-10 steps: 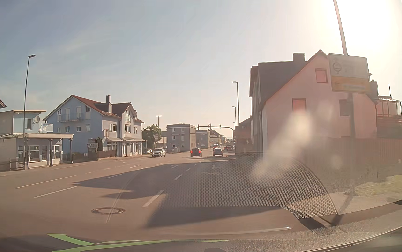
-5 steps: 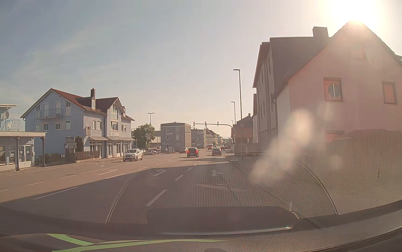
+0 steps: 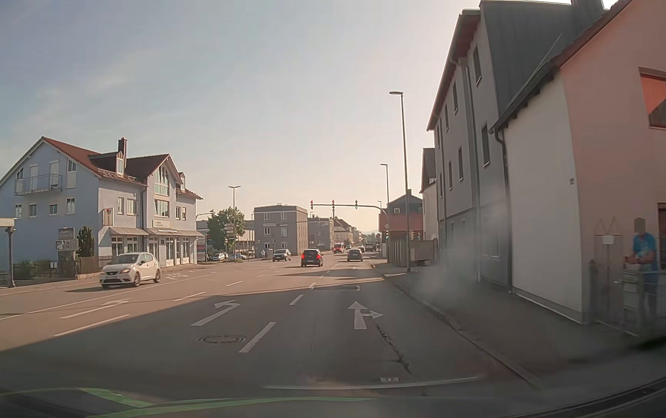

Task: Follow the waypoints while adhering to traffic rules and regulations

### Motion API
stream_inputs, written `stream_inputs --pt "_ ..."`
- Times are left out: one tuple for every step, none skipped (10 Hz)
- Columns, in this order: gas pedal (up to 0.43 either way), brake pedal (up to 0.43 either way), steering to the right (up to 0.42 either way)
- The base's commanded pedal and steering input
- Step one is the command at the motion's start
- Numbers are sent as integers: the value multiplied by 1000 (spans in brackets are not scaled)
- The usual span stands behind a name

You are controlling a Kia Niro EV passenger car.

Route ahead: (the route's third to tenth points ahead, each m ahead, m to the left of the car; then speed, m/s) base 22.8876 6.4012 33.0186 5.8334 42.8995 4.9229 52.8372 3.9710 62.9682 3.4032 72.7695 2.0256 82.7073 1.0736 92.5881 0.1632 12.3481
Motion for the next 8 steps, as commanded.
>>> stream_inputs --pt "59 0 12" --pt "59 0 12" --pt "59 0 12" --pt "59 0 12" --pt "59 0 12" --pt "59 0 12" --pt "59 0 11" --pt "59 0 11"
